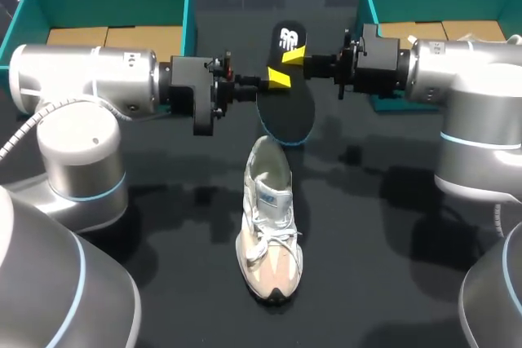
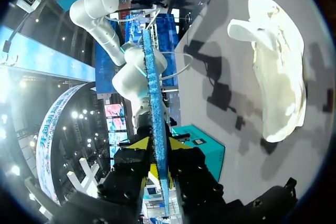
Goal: Take the shoe out of the shoebox, open the shoe tongue, remove and reinsert the insole, then place the shoe into the shoebox
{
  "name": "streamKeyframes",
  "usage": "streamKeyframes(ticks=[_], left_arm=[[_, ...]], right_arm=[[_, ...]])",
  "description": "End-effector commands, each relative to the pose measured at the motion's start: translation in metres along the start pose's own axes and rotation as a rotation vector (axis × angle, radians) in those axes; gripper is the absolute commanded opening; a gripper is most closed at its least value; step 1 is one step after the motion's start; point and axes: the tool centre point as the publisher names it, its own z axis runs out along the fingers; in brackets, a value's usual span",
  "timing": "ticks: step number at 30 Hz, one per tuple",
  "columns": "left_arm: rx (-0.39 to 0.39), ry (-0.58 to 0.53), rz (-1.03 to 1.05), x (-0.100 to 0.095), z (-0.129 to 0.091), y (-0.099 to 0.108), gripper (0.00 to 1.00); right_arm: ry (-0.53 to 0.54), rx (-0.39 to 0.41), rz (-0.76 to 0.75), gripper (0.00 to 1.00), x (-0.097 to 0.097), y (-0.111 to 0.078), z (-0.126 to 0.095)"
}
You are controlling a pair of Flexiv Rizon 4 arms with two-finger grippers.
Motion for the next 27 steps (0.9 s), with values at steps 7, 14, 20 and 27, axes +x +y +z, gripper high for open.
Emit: streamKeyframes(ticks=[7,14,20,27], left_arm=[[-0.017,0.01,0.003,0.003,0.004,0.004,0.17],[-0.018,0.015,0.013,0.005,0.006,0.004,0.0],[-0.012,0.012,0.0,0.005,-0.005,0.003,0.0],[-0.029,0.029,-0.047,0.004,-0.033,0.006,0.0]], right_arm=[[-0.004,-0.004,-0.003,0.0,0.001,-0.002,0.004],[0.004,-0.004,-0.003,0.0,0.001,-0.004,0.005],[0.014,-0.018,-0.017,1.0,0.002,-0.007,-0.003],[0.048,-0.026,-0.059,1.0,0.008,-0.017,-0.025]])
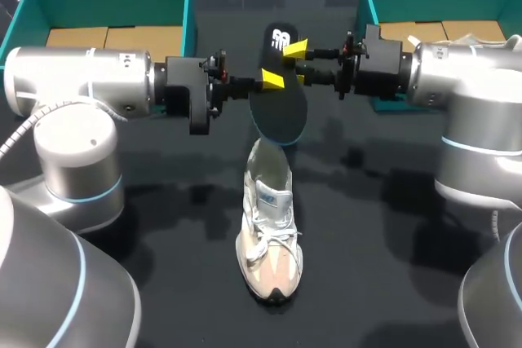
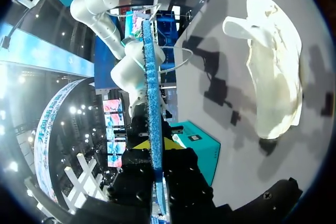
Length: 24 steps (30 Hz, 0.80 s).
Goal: Take the shoe out of the shoebox, open the shoe tongue, remove and reinsert the insole, then place the shoe into the shoebox
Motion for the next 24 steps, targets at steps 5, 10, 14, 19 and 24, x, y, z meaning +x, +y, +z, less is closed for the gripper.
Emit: streamKeyframes(ticks=[5,10,14,19,24], left_arm=[[-0.001,0.024,-0.075,-0.006,-0.041,-0.002,0.0],[0.019,0.058,-0.191,-0.008,-0.055,-0.003,0.0],[0.034,0.104,-0.356,-0.007,-0.063,-0.002,0.0],[0.083,0.16,-0.626,-0.004,-0.067,-0.005,0.0],[0.145,0.156,-0.737,-0.007,-0.066,-0.015,0.0]], right_arm=[[0.035,0.007,-0.04,1.0,0.006,-0.019,-0.035],[0.03,0.006,-0.061,1.0,0.007,-0.025,-0.049],[0.025,0.004,-0.08,1.0,0.008,-0.029,-0.058],[0.026,0.002,-0.085,1.0,0.009,-0.03,-0.059],[0.026,0.002,-0.085,1.0,0.009,-0.03,-0.059]])
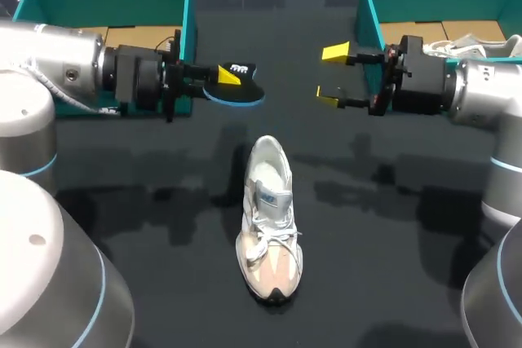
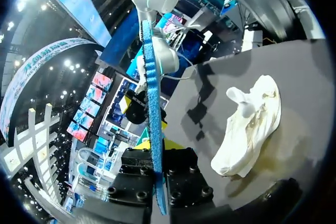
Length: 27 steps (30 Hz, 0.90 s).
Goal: Take the shoe out of the shoebox, open the shoe tongue, remove and reinsert the insole, then place the shoe into the shoebox
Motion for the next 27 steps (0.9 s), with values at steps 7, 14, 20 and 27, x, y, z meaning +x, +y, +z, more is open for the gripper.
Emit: streamKeyframes(ticks=[7,14,20,27], left_arm=[[0.072,0.06,-0.167,-0.003,-0.002,-0.002,0.0],[0.072,0.06,-0.167,-0.003,-0.002,-0.002,0.0],[0.052,0.05,-0.349,-0.009,0.0,-0.002,0.0],[0.053,0.015,-0.637,-0.017,-0.011,-0.012,0.0]], right_arm=[[-0.003,0.0,0.001,1.0,0.0,-0.002,-0.001],[-0.003,0.0,0.001,1.0,0.0,-0.002,-0.001],[-0.003,0.0,0.001,1.0,0.0,-0.002,-0.001],[-0.003,0.0,0.001,1.0,0.0,-0.002,-0.001]])
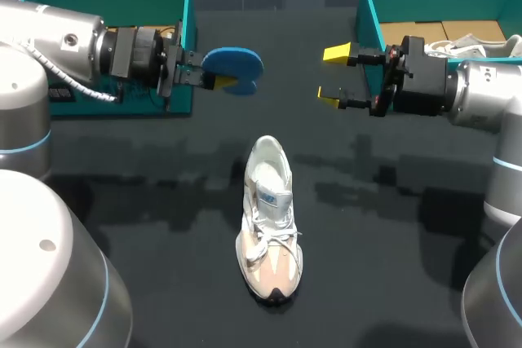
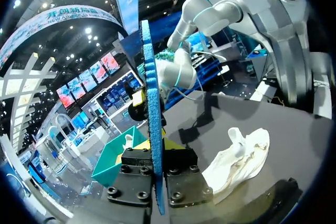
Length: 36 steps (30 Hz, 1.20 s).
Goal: Take the shoe out of the shoebox, open the shoe tongue, remove and reinsert the insole, then place the shoe into the shoebox
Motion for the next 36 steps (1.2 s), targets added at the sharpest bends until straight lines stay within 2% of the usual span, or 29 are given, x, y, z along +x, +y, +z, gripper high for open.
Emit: streamKeyframes(ticks=[1,16,24,36], left_arm=[[-0.006,-0.02,-0.215,0.001,-0.008,-0.011,0.0],[-0.012,0.024,-0.845,0.014,-0.025,-0.038,0.0],[-0.001,0.051,-1.111,0.012,-0.028,-0.041,0.0],[-0.016,0.071,-1.468,0.014,-0.017,-0.034,0.0]], right_arm=[[-0.003,0.0,0.001,1.0,0.0,-0.001,0.0],[-0.003,0.0,0.001,1.0,0.0,-0.001,0.0],[-0.003,0.0,0.001,1.0,0.0,-0.001,0.0],[-0.003,0.0,0.001,1.0,0.0,-0.001,0.0]])
